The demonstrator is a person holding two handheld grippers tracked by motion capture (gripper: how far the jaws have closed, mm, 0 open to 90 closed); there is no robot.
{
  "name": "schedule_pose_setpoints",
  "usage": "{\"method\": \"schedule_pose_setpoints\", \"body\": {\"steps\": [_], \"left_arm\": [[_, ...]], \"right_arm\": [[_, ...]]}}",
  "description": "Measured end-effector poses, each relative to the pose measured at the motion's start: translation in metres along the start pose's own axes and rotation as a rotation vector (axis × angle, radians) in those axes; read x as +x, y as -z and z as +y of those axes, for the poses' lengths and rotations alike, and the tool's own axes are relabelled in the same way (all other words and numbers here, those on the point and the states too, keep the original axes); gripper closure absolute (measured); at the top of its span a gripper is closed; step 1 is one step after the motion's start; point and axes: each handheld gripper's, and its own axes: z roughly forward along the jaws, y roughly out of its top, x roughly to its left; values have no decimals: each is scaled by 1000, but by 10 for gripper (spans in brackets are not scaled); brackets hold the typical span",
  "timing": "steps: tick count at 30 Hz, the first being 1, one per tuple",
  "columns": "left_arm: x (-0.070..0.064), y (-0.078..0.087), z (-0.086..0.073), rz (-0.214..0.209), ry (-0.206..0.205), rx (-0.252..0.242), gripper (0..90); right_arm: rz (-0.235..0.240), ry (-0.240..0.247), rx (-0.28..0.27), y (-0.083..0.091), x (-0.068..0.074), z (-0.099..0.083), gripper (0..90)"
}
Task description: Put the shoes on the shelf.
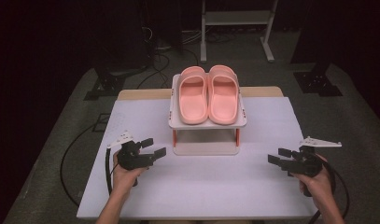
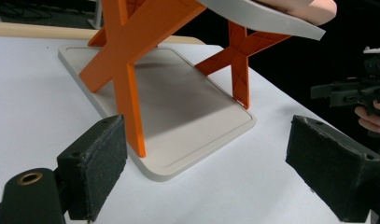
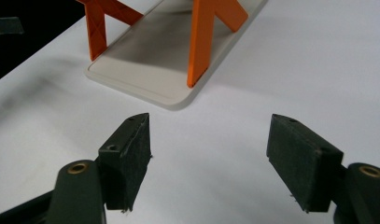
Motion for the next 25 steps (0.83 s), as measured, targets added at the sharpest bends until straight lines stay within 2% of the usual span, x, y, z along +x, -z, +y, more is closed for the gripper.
{"method": "schedule_pose_setpoints", "body": {"steps": [8,12,15,19,23,25], "left_arm": [[-3,4,-12,31,-24,12,113],[-4,9,-19,46,-24,21,110],[-5,13,-26,48,-18,17,109],[-5,13,-40,51,1,25,105],[-6,12,-43,44,6,18,99],[-7,10,-42,41,3,12,98]], "right_arm": [[-26,-19,7,6,-4,-17,298],[-32,-16,10,7,-3,-27,298],[-34,-26,-4,10,-1,-35,299],[-49,-15,-22,13,4,-43,298],[-58,4,-54,13,8,-47,295],[-50,-4,-68,13,8,-48,292]]}}
